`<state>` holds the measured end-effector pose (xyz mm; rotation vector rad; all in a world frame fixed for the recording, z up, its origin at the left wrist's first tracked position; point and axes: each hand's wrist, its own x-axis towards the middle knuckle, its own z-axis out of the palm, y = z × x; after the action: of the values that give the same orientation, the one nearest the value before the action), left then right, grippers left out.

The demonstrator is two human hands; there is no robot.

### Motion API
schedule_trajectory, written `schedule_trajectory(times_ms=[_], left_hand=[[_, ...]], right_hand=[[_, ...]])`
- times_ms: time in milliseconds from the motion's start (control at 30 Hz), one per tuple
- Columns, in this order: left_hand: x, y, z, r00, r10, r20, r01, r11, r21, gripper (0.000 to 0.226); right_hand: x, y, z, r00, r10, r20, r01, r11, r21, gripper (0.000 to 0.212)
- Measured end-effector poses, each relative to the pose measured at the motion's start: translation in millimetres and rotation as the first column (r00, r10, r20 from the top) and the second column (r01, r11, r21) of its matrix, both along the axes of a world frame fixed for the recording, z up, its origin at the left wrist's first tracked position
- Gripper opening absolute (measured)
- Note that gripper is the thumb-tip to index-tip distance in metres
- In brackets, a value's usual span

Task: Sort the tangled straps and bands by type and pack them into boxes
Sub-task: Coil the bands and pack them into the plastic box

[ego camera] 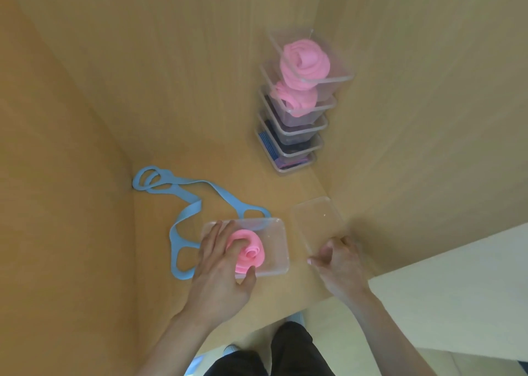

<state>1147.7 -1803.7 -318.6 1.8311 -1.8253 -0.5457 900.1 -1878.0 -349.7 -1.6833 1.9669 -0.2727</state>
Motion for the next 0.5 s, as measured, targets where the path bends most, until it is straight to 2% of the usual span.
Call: schedule_trajectory(times_ms=[133, 200, 267, 367, 500], left_hand=[[2.3, 1.8, -0.9, 0.999, -0.01, -0.033, 0.011, 1.0, 0.004, 0.049], [2.7, 2.6, 0.5, 0.999, -0.02, -0.048, 0.019, 1.0, -0.009, 0.052], [2.5, 3.1, 2.5, 0.998, -0.017, -0.065, 0.016, 1.0, -0.021, 0.055], [1.1, 1.4, 6.1, 0.994, 0.006, -0.111, -0.01, 0.999, -0.037, 0.051], [0.0, -2.9, 10.3, 0.985, 0.047, -0.166, -0.057, 0.997, -0.054, 0.049]], right_hand=[[-4.4, -1.0, 2.1, 0.996, -0.021, 0.088, 0.023, 1.0, -0.016, 0.03], [-3.9, -0.3, 6.5, 0.997, -0.014, 0.077, 0.017, 0.999, -0.035, 0.026], [-1.3, 0.5, 12.8, 0.999, 0.042, 0.012, -0.04, 0.99, -0.133, 0.021], [5.7, 4.2, 21.8, 0.987, 0.143, -0.069, -0.158, 0.916, -0.367, 0.02], [12.9, 11.5, 28.9, 0.989, 0.138, -0.048, -0.142, 0.835, -0.532, 0.021]])
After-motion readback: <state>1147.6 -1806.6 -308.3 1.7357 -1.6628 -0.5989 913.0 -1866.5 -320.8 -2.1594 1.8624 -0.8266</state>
